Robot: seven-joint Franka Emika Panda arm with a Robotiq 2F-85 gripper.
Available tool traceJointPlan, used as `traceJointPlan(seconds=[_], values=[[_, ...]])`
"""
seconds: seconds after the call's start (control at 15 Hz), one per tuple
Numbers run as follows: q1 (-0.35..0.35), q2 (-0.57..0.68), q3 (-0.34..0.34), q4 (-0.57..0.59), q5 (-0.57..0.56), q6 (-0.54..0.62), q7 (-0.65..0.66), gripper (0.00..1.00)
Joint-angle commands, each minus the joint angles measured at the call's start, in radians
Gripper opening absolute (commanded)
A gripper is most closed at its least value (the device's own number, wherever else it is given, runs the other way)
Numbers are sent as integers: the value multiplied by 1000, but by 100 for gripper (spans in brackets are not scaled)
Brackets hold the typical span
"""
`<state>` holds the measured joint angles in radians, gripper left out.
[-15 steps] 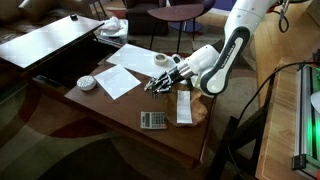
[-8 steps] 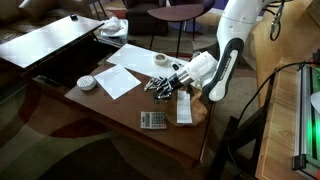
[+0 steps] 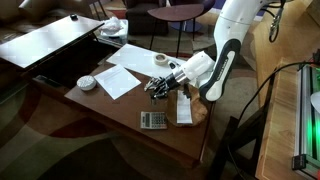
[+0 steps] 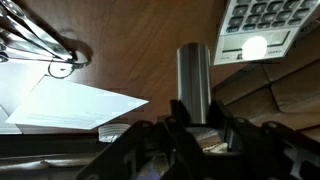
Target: Remove the silver object from the wooden tray
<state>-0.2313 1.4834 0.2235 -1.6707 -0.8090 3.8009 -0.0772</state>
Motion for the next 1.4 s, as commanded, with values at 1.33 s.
traceJointPlan(seconds=[1.33], values=[[160,0,-165,1,152,146,44,12]])
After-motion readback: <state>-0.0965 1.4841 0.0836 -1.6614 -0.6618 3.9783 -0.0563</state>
